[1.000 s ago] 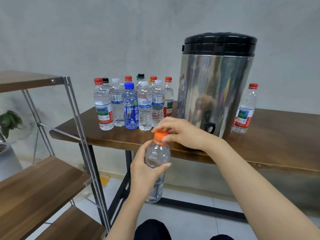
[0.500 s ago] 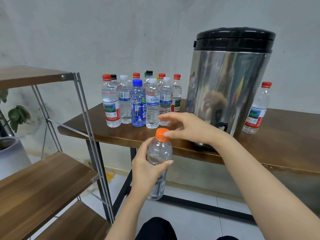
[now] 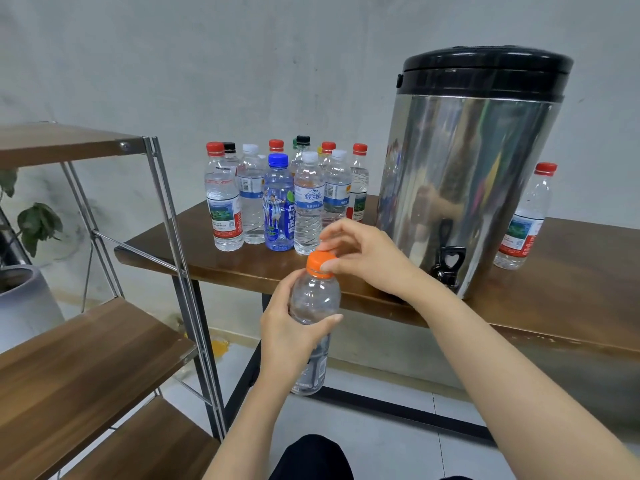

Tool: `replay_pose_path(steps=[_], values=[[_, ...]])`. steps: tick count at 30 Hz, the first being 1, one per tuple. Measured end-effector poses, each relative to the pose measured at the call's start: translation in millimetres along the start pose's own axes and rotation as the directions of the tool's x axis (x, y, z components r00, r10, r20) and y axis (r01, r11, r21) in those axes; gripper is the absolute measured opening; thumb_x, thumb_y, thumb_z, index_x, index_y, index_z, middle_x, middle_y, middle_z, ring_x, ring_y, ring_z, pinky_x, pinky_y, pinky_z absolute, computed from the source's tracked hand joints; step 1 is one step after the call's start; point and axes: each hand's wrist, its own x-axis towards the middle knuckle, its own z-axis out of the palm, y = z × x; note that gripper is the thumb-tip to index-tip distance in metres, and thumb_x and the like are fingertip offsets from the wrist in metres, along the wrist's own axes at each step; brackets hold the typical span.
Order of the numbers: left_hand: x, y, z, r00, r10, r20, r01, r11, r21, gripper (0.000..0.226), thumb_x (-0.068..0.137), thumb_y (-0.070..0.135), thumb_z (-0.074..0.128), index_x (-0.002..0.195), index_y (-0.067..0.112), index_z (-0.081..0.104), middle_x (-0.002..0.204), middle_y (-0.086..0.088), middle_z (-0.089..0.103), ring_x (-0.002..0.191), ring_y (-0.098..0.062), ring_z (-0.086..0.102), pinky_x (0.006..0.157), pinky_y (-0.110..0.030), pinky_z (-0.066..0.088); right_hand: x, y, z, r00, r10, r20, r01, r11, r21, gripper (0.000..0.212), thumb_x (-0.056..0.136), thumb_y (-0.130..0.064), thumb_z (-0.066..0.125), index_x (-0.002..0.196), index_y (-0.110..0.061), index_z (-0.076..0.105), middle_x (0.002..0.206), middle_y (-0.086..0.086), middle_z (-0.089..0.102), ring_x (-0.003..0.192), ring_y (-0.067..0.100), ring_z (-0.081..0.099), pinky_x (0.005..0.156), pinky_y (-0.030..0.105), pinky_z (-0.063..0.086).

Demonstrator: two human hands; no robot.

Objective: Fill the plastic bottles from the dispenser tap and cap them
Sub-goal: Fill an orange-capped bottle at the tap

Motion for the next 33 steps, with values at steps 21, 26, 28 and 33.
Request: replay_pose_path(steps=[21,26,28,33], values=[[180.2,13.8,-22.9,0.929,0.163,-0.332,-0.127,0.984,0.128,0.08,0.067,0.024,0.091,0.137,0.022,0.051,0.134,0.007,0.059,0.122,-0.01,0.054,0.104,-0.033,0.048,58.4,141.6,76.4,0.922,-0.13,-0.366,-0.214,0.616,-0.758,0.022,0.097,-0.029,0.058,0.114,-0.02,0.066,0.115,-0.001,0.067,0.112,0.024,0.056,0.092,0.041,0.048],[185.4,-12.7,-18.0,0.926,0.183,-0.331,-0.137,0.978,0.158,0.082,0.077,0.03,0.083,0.147,0.026,0.04,0.148,0.008,0.047,0.135,-0.01,0.044,0.109,-0.031,0.042,60.2,149.1,81.0,0.891,-0.266,-0.368,-0.173,0.551,-0.816,0.033,0.096,-0.03,0.038,0.106,-0.022,0.069,0.102,-0.003,0.069,0.103,0.025,0.061,0.087,0.041,0.05],[178.2,-21.6,-12.4,0.927,0.216,-0.306,-0.149,0.962,0.228,0.092,0.083,0.035,0.077,0.155,0.026,0.022,0.16,0.006,0.028,0.146,-0.009,0.026,0.112,-0.026,0.029,59.5,151.2,81.7,0.89,-0.28,-0.36,-0.163,0.542,-0.824,0.031,0.096,-0.028,0.042,0.107,-0.021,0.07,0.102,-0.002,0.07,0.104,0.026,0.061,0.089,0.042,0.05],[141.6,-67.3,0.6,0.922,0.308,-0.234,-0.096,0.768,0.633,0.112,0.085,0.048,0.068,0.155,0.025,-0.016,0.165,-0.013,-0.004,0.151,-0.025,0.001,0.121,-0.044,0.009,58.8,153.7,81.5,0.896,-0.289,-0.337,-0.154,0.51,-0.846,0.026,0.097,-0.025,0.048,0.111,-0.02,0.07,0.103,0.0,0.071,0.106,0.028,0.061,0.091,0.043,0.049]])
